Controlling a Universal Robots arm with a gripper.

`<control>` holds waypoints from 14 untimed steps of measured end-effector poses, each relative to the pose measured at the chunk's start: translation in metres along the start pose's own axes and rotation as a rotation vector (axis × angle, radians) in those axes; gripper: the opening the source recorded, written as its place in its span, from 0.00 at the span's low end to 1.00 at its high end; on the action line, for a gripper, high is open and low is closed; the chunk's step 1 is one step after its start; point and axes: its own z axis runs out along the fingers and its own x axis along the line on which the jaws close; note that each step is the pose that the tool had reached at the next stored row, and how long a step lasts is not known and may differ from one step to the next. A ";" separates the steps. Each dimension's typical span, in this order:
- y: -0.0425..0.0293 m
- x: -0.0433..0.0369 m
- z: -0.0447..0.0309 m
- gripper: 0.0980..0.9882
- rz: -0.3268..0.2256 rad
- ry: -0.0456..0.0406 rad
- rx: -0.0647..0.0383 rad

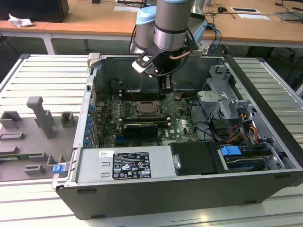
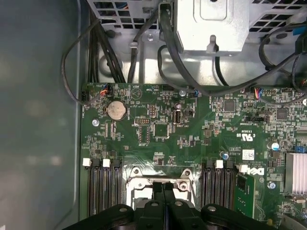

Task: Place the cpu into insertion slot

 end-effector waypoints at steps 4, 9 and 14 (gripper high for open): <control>-0.0102 0.0001 0.0030 0.01 -0.022 0.0003 0.000; -0.0232 0.0005 0.0040 0.01 -0.025 0.0004 0.001; -0.0363 0.0008 0.0049 0.01 -0.027 0.0005 0.000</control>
